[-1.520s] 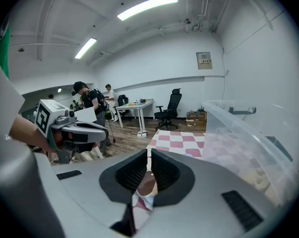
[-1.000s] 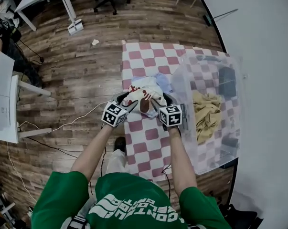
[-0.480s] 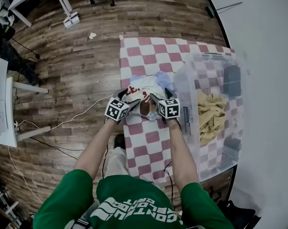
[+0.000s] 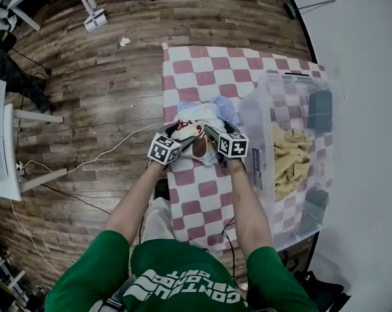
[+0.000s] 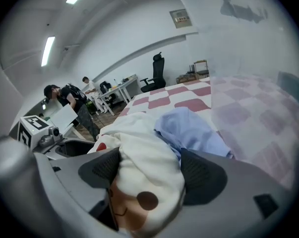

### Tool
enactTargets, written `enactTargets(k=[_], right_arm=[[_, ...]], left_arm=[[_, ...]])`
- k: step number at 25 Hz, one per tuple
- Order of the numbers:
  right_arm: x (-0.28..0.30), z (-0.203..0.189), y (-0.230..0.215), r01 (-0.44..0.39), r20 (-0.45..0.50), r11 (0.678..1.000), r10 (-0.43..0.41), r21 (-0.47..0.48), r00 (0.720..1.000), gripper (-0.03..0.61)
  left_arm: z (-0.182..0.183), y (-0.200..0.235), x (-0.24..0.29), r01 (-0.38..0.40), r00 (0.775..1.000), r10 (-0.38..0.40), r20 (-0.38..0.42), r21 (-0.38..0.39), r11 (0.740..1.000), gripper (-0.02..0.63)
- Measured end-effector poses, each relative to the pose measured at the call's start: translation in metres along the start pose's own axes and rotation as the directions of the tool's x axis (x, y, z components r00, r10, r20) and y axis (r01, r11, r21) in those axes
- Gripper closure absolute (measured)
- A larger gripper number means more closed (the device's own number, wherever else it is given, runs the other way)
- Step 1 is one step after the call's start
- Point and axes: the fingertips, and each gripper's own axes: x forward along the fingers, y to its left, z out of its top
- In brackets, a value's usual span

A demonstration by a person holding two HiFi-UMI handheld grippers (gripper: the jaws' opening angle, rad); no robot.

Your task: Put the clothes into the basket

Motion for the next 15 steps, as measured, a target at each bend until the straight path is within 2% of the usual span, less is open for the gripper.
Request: enactTargets(k=[4,7,10,15], right_arm=[[0.001,-0.001,-0.001,-0.002,0.005,0.999,0.002,0.038,1.0,0.206],[0.002,-0.005,0.001,-0.018,-0.022,0.998,0.019,0.064,1.0,0.224],[0.002,-0.007,0.001,-0.013,-0.05,0.996,0.018,0.094,0.999,0.275],[-0.006,-0.003,0.01,0.001,-0.074,0.995,0.006,0.096,0.997,0.377]], left_arm=[[-0.001,0.0,0.004,-0.03,0.999,0.031,-0.026,0.046,0.998,0.271],[-0.004,-0.005,0.008,-0.028,0.999,0.03,-0.045,0.056,0.998,0.318],[-0.005,-0.014,0.012,0.011,0.997,-0.009,-0.075,0.02,1.0,0.404],[-0.005,-0.024,0.016,0.057,0.992,-0.061,-0.106,-0.045,0.997,0.47]])
